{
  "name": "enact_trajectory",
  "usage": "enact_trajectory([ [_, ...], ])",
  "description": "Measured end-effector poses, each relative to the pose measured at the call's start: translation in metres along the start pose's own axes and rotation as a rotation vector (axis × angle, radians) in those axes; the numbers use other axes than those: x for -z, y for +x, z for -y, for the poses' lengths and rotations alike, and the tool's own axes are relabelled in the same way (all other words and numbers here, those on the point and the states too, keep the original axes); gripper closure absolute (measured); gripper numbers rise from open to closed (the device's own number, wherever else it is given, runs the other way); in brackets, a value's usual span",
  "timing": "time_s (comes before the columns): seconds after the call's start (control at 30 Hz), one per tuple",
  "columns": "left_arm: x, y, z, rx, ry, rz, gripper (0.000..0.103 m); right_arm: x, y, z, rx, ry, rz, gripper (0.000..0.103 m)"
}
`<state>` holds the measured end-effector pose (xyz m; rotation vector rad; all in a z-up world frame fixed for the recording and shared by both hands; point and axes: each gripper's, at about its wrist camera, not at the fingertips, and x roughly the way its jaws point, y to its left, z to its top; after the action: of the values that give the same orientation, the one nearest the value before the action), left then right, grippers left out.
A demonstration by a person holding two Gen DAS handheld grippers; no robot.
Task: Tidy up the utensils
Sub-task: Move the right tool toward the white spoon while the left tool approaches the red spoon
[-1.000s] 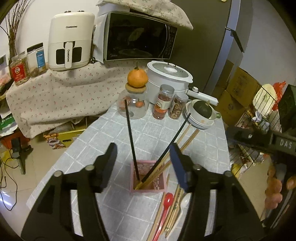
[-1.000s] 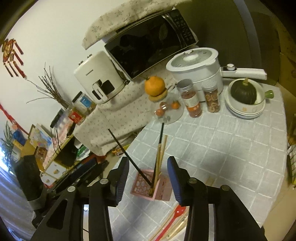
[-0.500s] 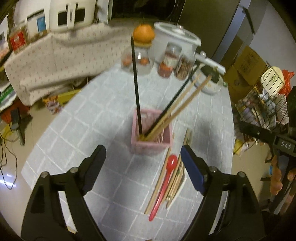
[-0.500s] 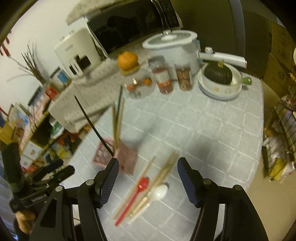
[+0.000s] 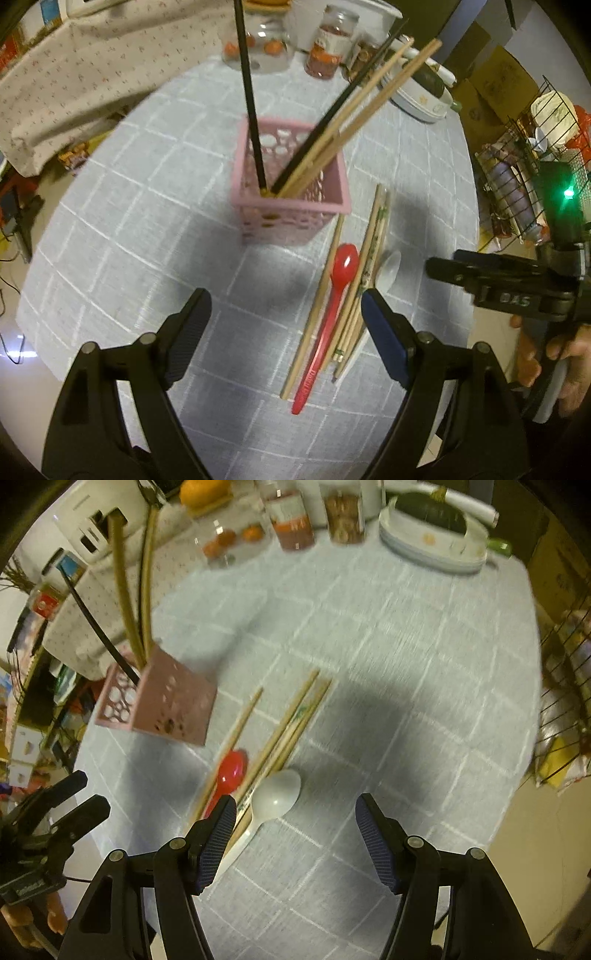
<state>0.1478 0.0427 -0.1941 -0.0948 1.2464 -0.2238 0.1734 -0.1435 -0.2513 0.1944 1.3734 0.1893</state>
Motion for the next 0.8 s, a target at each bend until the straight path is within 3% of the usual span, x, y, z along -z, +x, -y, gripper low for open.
enact_trajectory([
  [0.2,0.002,0.005,0.002,0.016,0.015,-0.020,0.020,0.001,0.032,-0.001,-0.015,0.027,-0.073,0.035],
  [0.43,0.002,0.005,-0.003,0.023,0.018,-0.019,0.020,-0.003,0.050,0.000,-0.023,0.061,-0.085,0.036],
  [0.5,0.003,0.005,-0.004,0.020,0.021,-0.020,0.020,-0.004,0.055,-0.002,-0.028,0.062,-0.091,0.043],
  [0.6,0.004,0.005,-0.004,0.021,0.027,-0.023,0.023,-0.004,0.059,-0.006,-0.014,0.057,-0.092,0.063],
  [0.73,0.005,0.006,0.000,0.037,0.043,-0.026,0.028,-0.005,0.059,-0.011,-0.044,0.065,-0.088,0.063],
  [0.8,0.006,0.008,0.007,0.050,0.059,-0.031,0.037,-0.005,0.055,-0.010,-0.036,0.057,-0.081,0.064],
])
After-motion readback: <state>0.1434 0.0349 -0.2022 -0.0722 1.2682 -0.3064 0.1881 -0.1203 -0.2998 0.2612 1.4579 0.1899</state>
